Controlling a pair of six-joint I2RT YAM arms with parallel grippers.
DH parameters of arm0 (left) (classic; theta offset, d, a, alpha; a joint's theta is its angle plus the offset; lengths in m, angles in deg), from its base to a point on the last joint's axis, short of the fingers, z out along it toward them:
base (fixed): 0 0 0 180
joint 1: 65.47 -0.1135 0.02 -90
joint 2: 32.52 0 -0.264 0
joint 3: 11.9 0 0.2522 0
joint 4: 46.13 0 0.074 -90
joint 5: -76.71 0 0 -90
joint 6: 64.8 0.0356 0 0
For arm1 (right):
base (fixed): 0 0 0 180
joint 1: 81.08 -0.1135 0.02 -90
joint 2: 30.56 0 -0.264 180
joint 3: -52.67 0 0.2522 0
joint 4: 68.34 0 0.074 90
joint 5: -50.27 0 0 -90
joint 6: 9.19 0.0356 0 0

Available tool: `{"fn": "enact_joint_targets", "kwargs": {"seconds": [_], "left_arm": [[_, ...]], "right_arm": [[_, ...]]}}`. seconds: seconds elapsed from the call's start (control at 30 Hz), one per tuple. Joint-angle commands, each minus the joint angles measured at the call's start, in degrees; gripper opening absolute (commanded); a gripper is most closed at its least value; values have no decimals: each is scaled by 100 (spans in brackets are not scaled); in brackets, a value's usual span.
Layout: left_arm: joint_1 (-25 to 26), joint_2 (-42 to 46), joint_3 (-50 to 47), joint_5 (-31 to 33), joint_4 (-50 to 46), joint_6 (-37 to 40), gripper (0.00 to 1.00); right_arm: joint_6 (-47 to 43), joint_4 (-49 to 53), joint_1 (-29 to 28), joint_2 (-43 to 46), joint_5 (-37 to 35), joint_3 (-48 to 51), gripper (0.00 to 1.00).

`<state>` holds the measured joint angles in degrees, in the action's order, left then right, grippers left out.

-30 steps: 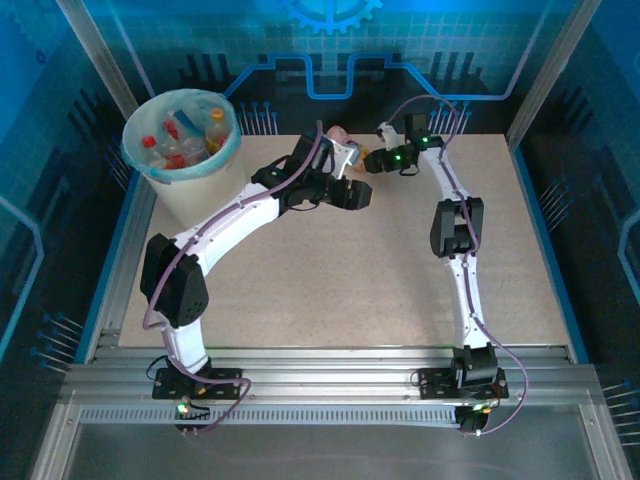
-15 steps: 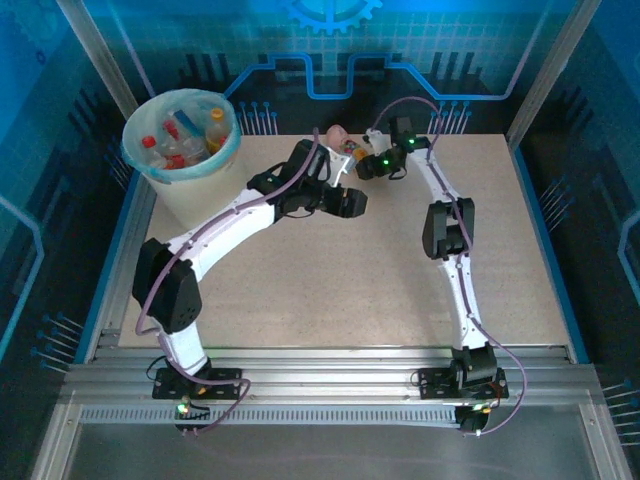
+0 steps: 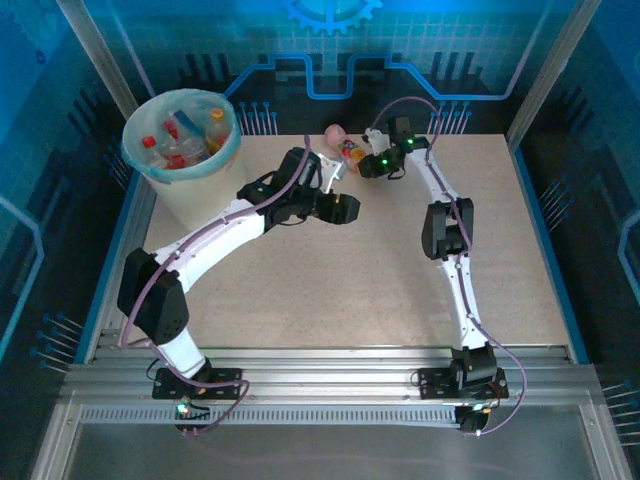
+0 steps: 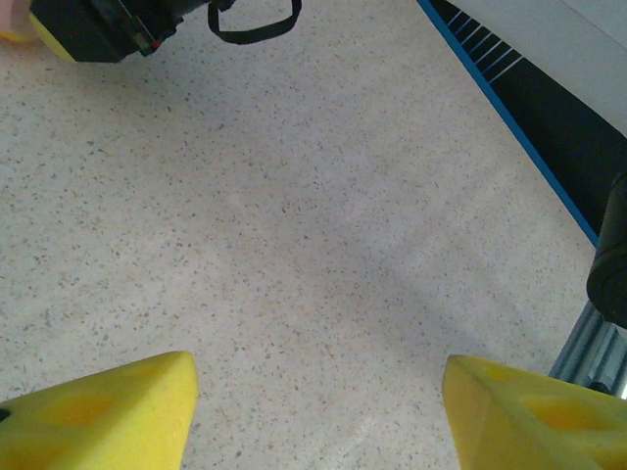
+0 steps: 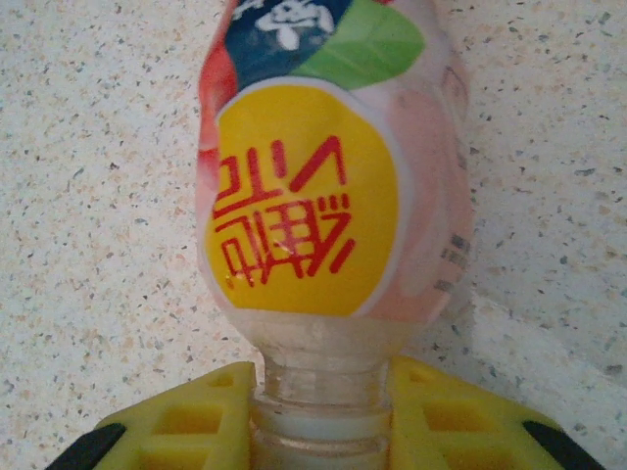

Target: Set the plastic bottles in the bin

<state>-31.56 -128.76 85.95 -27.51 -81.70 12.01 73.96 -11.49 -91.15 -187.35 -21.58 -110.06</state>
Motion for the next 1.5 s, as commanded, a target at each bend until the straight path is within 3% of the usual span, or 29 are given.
{"fn": "enact_joint_targets", "kwargs": {"seconds": [0.0, 0.27, 0.5, 0.63, 0.8, 0.97, 1.23, 1.47], "left_arm": [[-12, 265, -60, 137, 234, 102, 68], [-23, 1076, -469, 477, 596, 14, 69], [-221, 2041, -1157, 968, 1083, -308, 72], [-671, 2589, -1439, 1252, 1025, -905, 73], [-1304, 2989, -1686, 837, 1063, -1574, 74], [-1409, 3238, -1753, 727, 1052, -1705, 78], [-1507, 3464, -1748, 713, 1134, -2103, 82], [-1524, 3525, -1816, 520, 1366, -2536, 65]], "right_arm": [[202, -54, -4, 340, 31, -49, 20], [484, -397, -244, 1611, -16, 1174, 5], [1155, -1361, -797, 3434, -266, 3395, 0], [1451, -2214, -1341, 4891, -503, 5044, 0], [1620, -2811, -2065, 6355, -622, 6495, 0], [1600, -3202, -2731, 7594, -619, 7620, 0], [1469, -3562, -3365, 8689, -388, 8512, 0], [1323, -3659, -3616, 9155, -460, 8831, 0]]}}
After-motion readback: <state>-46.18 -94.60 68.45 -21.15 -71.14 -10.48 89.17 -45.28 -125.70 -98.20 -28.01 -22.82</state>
